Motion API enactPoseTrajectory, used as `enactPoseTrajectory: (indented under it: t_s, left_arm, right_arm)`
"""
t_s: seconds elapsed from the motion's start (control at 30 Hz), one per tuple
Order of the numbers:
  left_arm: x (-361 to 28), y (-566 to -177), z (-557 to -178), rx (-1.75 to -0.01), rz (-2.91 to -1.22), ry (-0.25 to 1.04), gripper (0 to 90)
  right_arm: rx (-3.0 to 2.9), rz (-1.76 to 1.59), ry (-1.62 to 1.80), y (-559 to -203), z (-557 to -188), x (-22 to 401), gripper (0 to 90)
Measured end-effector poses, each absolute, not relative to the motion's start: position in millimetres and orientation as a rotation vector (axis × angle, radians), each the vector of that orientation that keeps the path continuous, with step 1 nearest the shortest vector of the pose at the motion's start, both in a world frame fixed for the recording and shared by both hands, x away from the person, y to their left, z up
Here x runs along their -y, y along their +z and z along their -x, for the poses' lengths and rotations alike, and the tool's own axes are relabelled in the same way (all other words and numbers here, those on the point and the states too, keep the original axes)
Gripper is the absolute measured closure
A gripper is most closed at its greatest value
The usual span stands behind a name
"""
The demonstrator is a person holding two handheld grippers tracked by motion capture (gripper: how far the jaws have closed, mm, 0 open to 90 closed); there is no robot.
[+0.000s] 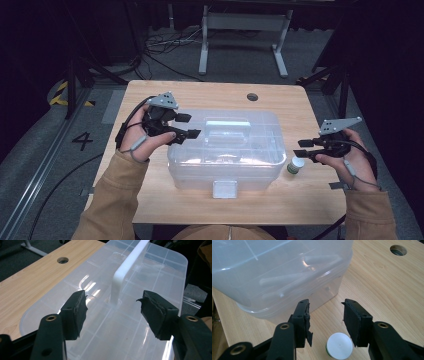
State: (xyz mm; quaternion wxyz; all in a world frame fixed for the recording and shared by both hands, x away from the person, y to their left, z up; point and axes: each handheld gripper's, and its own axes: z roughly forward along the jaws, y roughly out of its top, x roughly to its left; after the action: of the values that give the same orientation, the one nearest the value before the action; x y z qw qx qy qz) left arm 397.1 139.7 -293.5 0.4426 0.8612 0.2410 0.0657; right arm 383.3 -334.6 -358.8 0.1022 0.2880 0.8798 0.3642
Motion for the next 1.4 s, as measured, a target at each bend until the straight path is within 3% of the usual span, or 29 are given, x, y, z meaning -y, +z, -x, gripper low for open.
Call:
enactPoseTrajectory:
  t_s: [0.87, 1.13, 1.33, 1.4]
  left_arm:
    - [-97, -317, -410, -0.568, -2.225, 0.110, 35.7]
    - [-94, -318, -413, -0.565, -2.240, 0.105, 51.2]
    - [-94, -316, -412, -0.572, -2.250, 0.160, 73.9]
    - [-95, -316, -412, -0.582, -2.248, 0.154, 75.9]
  right_arm:
    - [-2.616, -0.840, 1.071, -361, -383, 331, 56.9]
    - [-2.622, -0.834, 1.073, -360, -383, 330, 57.1]
    - [-2.630, -0.825, 1.070, -360, -382, 329, 57.7]
    - [-2.631, -0.826, 1.070, -360, -382, 329, 57.9]
